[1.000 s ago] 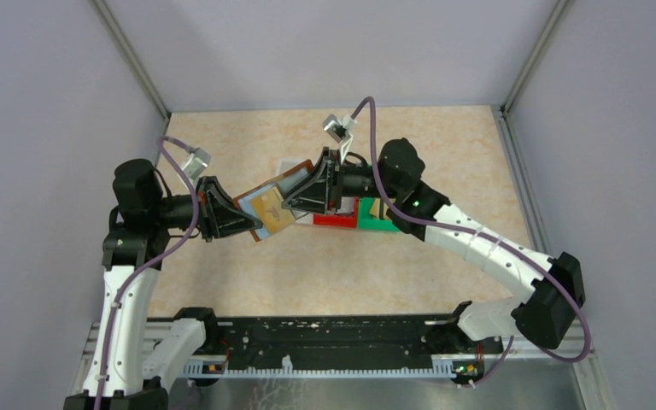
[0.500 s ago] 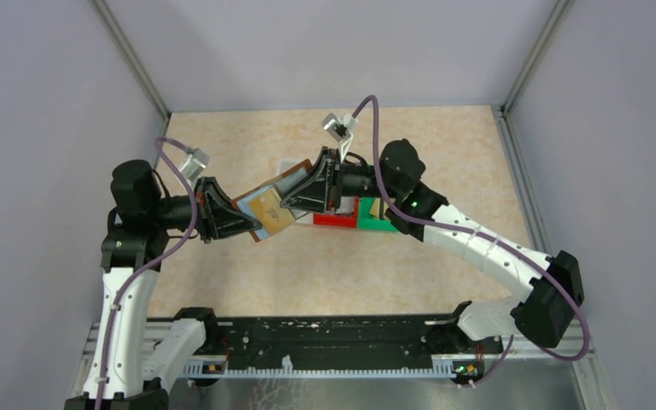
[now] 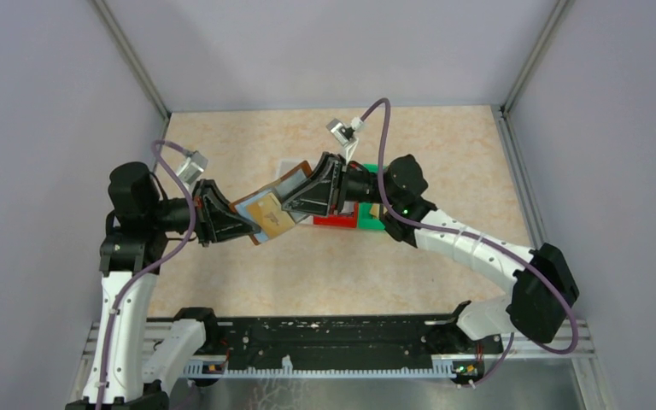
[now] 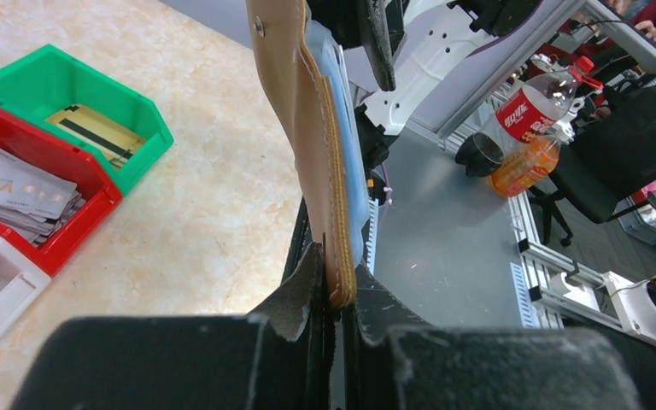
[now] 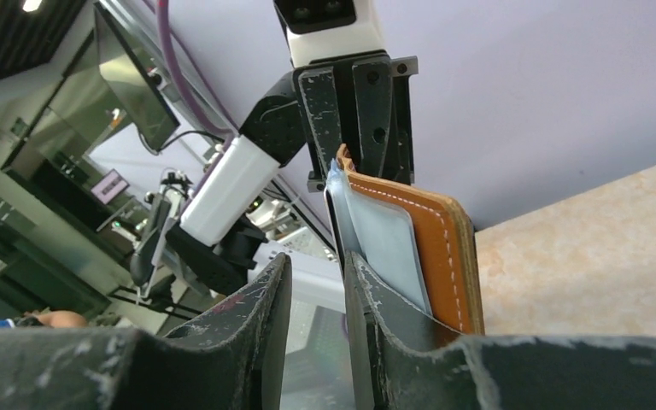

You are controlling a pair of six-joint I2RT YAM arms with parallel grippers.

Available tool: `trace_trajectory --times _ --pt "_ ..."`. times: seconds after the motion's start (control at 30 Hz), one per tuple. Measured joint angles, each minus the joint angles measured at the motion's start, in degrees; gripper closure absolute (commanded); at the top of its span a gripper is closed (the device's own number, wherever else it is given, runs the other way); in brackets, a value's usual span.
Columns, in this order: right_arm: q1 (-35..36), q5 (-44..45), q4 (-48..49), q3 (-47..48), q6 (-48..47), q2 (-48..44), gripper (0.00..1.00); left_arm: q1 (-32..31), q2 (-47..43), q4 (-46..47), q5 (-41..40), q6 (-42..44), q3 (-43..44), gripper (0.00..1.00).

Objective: Take the credit cards out of the card holder
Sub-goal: Remove the credit card from the card holder.

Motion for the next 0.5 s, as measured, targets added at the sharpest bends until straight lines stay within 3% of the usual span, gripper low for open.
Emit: trace_trajectory --times 0.2,0.4,0.5 --pt "0.02 0.17 2.99 -1.07 1.81 0.39 0.78 0.0 -0.13 0.0 0.28 0.0 0.0 1.0" --pt "2.73 9.53 -11.54 1.07 -10.78 -1.68 0.73 0.0 -0.13 -0.63 0.07 -0.04 -0.02 1.0" --pt "4.46 13.99 -15.63 1.75 -15.19 -2.58 0.6 0.0 -0.13 -0.66 -0.04 -0.07 -0.02 1.0"
